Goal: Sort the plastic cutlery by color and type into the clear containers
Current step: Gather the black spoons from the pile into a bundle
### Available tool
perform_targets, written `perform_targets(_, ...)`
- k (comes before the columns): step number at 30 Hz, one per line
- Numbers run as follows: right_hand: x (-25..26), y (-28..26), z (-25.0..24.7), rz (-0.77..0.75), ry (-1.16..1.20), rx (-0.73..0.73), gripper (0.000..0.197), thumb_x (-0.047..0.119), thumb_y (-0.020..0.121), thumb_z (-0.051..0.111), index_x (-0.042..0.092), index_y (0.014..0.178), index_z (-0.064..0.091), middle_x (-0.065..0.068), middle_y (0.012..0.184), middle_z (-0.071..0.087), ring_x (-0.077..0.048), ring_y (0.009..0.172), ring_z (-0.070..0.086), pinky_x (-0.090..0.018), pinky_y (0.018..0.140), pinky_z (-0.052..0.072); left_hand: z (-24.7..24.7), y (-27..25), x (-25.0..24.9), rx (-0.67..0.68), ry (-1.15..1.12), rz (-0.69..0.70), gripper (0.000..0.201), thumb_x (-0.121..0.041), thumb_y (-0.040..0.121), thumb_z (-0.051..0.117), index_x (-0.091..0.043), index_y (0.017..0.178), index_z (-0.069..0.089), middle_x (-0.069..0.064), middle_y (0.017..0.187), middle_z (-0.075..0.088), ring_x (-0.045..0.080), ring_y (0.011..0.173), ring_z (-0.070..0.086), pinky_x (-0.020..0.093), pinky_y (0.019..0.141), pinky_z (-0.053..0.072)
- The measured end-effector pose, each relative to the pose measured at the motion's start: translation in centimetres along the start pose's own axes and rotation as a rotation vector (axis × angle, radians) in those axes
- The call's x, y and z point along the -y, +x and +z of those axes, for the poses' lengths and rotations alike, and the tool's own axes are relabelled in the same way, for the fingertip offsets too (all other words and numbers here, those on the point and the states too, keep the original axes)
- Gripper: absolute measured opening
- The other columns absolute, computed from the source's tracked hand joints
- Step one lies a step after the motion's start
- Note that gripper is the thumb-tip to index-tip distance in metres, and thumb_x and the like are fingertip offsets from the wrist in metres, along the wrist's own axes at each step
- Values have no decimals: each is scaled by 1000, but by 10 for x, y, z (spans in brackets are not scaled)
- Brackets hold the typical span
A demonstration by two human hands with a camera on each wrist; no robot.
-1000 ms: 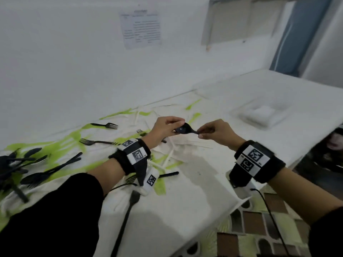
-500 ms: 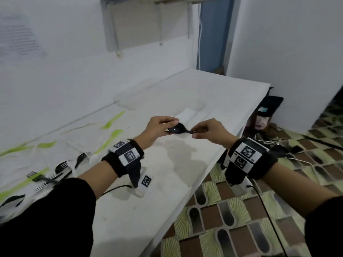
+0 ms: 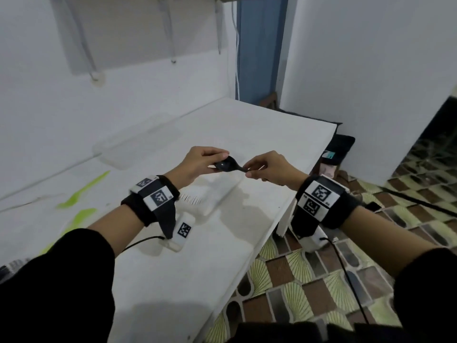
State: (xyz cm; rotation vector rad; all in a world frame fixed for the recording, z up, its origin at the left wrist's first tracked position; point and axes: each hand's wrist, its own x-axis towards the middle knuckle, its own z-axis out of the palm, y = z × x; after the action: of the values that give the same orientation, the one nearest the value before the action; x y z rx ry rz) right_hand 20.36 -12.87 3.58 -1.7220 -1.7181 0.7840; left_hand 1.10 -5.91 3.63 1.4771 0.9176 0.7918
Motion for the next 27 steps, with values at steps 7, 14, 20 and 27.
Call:
perform_targets(7,-9,71,-23,-63,-36,122,19,15,83,68,14,102,69,5,72,63,1,56,54,-12,53,43,-10,49,-1,-68,-46,-76,24,-11,88,61,0,110,64,8,94,68,12,84,66,19,71,56)
perform_targets(14,-9,116,-27,-180,56,345,12,20,86,65,12,94,70,-9,81,66,-14,69,53,-23,61,44,-20,62,-6,-158,-2,-96,12,-14,89,61,-9,98,67,6,94,70,9,84,68,22,75,57)
perform_targets(20,2,156,-31,-227,122,460,19,16,90,60,3,101,66,-1,83,62,-9,68,51,-18,58,41,-27,61,-13,-328,-56,-97,24,-21,90,60,-12,111,60,2,102,69,10,92,68,22,77,56)
perform_targets(27,25,186,-37,-189,532,565,25,7,89,61,6,110,48,-8,93,64,-16,75,63,-24,75,54,-8,57,-22,-450,19,-153,34,-19,86,64,-14,118,55,4,112,65,14,101,64,25,83,54)
